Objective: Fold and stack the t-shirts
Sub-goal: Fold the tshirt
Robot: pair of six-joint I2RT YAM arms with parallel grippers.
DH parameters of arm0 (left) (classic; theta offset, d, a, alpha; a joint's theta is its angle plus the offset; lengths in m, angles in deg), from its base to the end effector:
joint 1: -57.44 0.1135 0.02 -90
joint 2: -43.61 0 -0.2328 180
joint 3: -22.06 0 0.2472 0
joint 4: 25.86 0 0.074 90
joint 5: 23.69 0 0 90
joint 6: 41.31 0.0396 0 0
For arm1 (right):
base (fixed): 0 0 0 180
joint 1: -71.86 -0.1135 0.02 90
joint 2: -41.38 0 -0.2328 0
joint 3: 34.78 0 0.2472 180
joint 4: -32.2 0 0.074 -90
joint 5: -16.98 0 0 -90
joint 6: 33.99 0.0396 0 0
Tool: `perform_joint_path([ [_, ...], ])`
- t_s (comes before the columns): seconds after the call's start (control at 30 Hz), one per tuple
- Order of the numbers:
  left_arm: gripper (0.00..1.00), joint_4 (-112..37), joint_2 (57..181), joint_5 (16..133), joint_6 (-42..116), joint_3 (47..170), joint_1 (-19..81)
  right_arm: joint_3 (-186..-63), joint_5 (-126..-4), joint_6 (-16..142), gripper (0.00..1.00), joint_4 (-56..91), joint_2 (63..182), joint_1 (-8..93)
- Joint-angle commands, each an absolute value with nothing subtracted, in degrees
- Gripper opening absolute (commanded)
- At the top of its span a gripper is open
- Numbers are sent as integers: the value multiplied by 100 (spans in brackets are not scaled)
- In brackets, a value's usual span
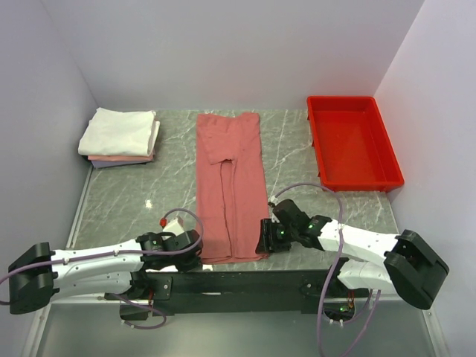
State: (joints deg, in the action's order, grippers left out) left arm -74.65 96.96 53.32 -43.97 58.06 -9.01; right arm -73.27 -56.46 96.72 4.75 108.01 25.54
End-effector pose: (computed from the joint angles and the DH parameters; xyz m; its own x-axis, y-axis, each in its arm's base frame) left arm 0.0731 -0.1454 0.1236 -0.8390 -0.5111 -0.1866 -0.4048 0.8155 -0.4136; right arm 0.1361 0.1589 0.1182 -0.9566 -0.0965 -0.2750 -0.2382 0.8027 0.5468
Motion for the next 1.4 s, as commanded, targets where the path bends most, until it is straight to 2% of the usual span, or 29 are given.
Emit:
perform_joint_path([
  [0.0,1,-7585,9513,5190,-4438,5720,-918,-7273,-5992,9828,56,-197,10862,2431],
  [0.13,1,-7594,9354,5172,-4456,5658,-927,-7202,-5984,9881,53,-250,10818,2414],
  [0.33,0,-7392,9204,5093,-4350,5658,-927,-7369,-5913,9890,37,-223,10941,2379],
  [0.47,1,-7296,9152,5014,-4280,5719,-918,-7615,-6133,9803,13,-460,10792,2370],
  [0.5,1,-7278,9117,4988,-4219,5737,-918,-7685,-6150,9768,10,-469,10765,2370],
  [0.83,0,-7288,9055,4091,-3596,6492,-822,-9117,-6959,9460,7,-671,11028,2606],
  [1.0,0,-6700,9300,4100,-2386,6932,196,-9601,-7118,9267,6,-593,11116,3028],
  [1.17,0,-5653,9703,4696,-1249,7256,1294,-10233,-7065,9161,6,-338,11432,3424],
  [1.37,0,-5283,10696,4977,-230,8029,1964,-11069,-7074,9108,6,-373,12039,3776],
])
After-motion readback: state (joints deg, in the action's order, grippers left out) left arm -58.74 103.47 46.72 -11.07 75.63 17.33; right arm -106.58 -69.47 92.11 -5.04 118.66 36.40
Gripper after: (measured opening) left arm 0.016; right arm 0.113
